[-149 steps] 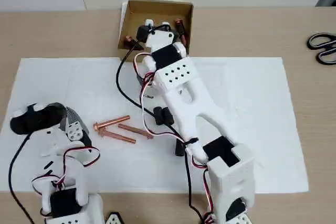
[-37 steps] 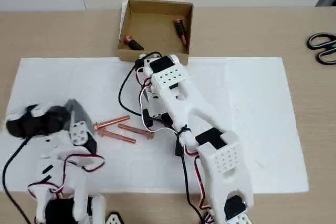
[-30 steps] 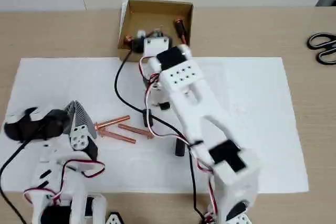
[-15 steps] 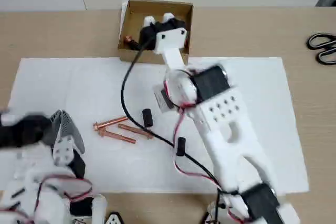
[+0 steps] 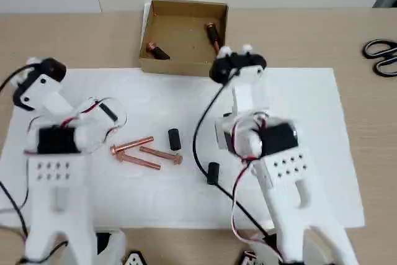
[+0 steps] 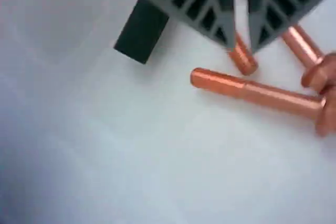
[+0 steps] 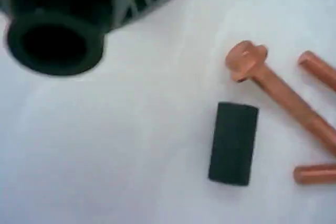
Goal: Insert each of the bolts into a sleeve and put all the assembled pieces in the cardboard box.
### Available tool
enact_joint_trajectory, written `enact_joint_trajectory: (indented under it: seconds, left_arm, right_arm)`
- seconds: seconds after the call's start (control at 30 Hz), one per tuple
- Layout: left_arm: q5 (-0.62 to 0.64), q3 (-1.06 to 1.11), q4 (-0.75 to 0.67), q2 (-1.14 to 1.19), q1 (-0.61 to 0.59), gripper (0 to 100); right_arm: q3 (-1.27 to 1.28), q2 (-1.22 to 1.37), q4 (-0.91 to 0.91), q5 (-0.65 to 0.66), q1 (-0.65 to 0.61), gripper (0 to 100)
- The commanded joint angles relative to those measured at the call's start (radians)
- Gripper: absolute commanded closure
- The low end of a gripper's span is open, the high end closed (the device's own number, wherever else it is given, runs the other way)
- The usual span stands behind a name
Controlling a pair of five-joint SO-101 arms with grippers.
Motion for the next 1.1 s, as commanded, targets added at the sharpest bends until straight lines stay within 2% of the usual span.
enact_joint_trajectory:
  seconds: [0.0, 0.23, 0.37, 0.53, 0.7, 0.8, 1.07]
  left_arm:
    - [0.115, -0.047, -0.029, 0.084, 0.012, 99]
    - [0.282, -0.12, -0.081, 0.123, 0.141, 99]
    - [0.423, -0.119, -0.098, 0.13, 0.196, 99]
    - [0.506, -0.119, -0.114, 0.13, 0.196, 99]
    - [0.514, -0.107, -0.11, 0.175, 0.193, 99]
    - [0.511, -0.116, -0.097, 0.281, 0.141, 99]
    - [0.494, -0.392, 0.078, 0.555, 0.103, 98]
  right_arm:
    - [0.152, -0.113, -0.145, 0.006, 0.018, 99.4]
    - [0.365, -0.214, -0.331, 0.008, 0.018, 99.4]
    - [0.388, -0.217, -0.337, 0.008, 0.018, 99.4]
    - [0.388, -0.217, -0.335, 0.009, 0.019, 99.4]
    - [0.388, -0.216, -0.335, 0.009, 0.019, 99.4]
    - [0.388, -0.216, -0.335, 0.009, 0.019, 99.4]
    - [0.391, -0.216, -0.331, 0.009, 0.019, 99.4]
